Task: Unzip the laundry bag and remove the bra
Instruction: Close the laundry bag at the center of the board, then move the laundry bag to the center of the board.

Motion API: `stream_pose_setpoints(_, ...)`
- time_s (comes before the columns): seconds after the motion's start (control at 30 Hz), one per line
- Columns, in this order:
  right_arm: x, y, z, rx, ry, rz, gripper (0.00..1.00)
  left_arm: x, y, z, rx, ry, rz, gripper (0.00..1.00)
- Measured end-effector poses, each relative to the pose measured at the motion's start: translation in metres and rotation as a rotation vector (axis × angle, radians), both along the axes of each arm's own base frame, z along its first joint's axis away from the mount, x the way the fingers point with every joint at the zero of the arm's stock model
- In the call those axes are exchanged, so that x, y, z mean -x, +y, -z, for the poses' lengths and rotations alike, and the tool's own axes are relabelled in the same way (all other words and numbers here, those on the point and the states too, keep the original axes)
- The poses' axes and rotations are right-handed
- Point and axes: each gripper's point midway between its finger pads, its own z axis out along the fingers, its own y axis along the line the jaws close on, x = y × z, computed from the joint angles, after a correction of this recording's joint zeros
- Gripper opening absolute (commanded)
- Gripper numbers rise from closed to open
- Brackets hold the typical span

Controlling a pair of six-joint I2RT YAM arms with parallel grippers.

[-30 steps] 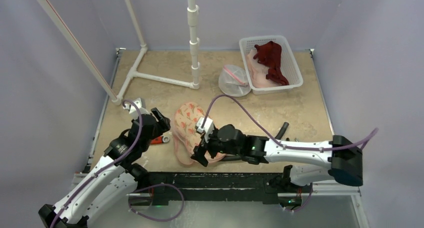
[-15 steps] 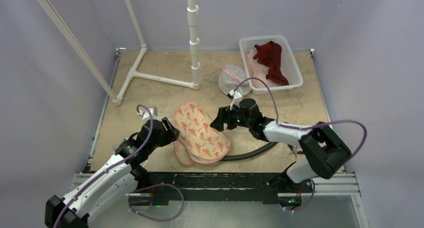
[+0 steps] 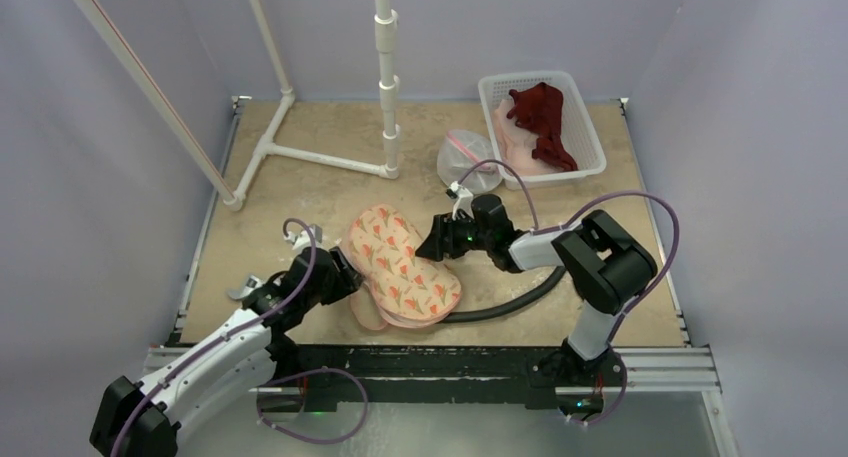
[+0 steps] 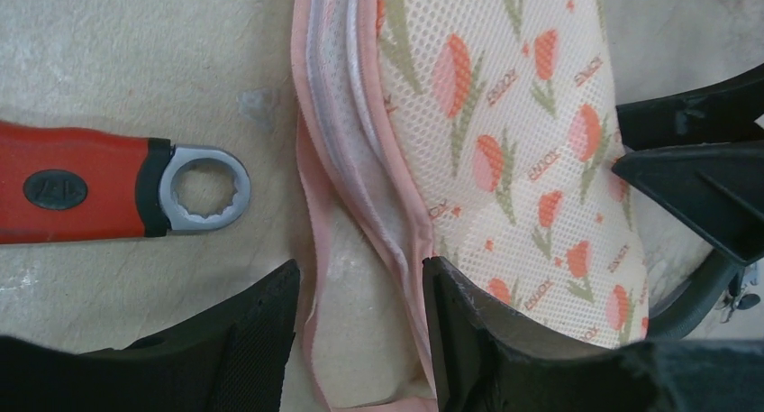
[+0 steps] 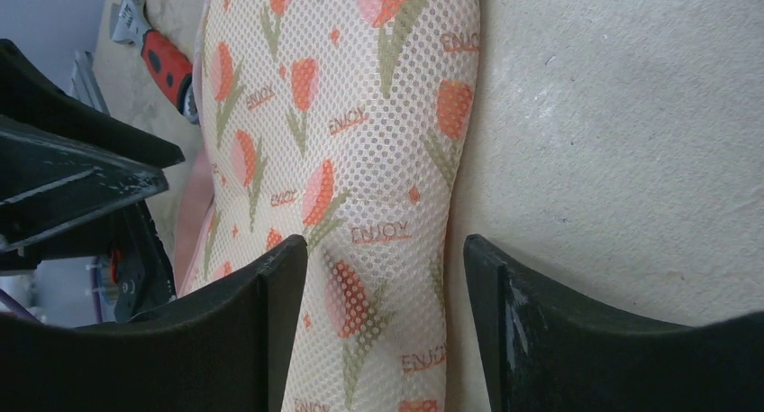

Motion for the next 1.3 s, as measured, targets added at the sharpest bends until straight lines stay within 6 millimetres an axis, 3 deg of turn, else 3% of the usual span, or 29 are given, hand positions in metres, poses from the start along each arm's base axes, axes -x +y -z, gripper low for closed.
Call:
stream_pose_setpoints(0.3,0.010,0.012,0.002,-0.031,0.011,-0.059,0.61,-0.001,-0.005,0.017,0.006,0.031,0.005,0.50)
stream_pose_setpoints(0.43,0.023,0.022,0.005,-0.033,0.026,-0.100,0.49,-0.004,-0.009,0.021,0.010,0.039,0.012,0.50)
stream_pose_setpoints(0.63,0.034,0.030,0.013,-0.037,0.076,-0.130,0.23,-0.007,-0.012,0.018,0.022,0.025,0.015,0.49)
stream_pose_setpoints(0.87,0.036,0.031,0.010,-0.046,0.109,-0.119,0.09,-0.007,-0.012,0.018,0.021,0.023,0.016,0.51)
stream_pose_setpoints(0.97,0.035,0.032,0.003,-0.054,0.096,-0.112,0.10,-0.008,-0.011,0.018,0.010,0.028,0.012,0.58)
stream_pose_setpoints(1.07,0.033,0.032,-0.001,-0.056,0.088,-0.103,0.24,-0.006,-0.006,0.018,-0.013,0.043,-0.007,0.66)
stream_pose_setpoints(1.3,0.036,0.026,0.006,-0.035,0.097,-0.082,0.34,0.002,-0.001,0.011,0.018,0.050,-0.040,0.63)
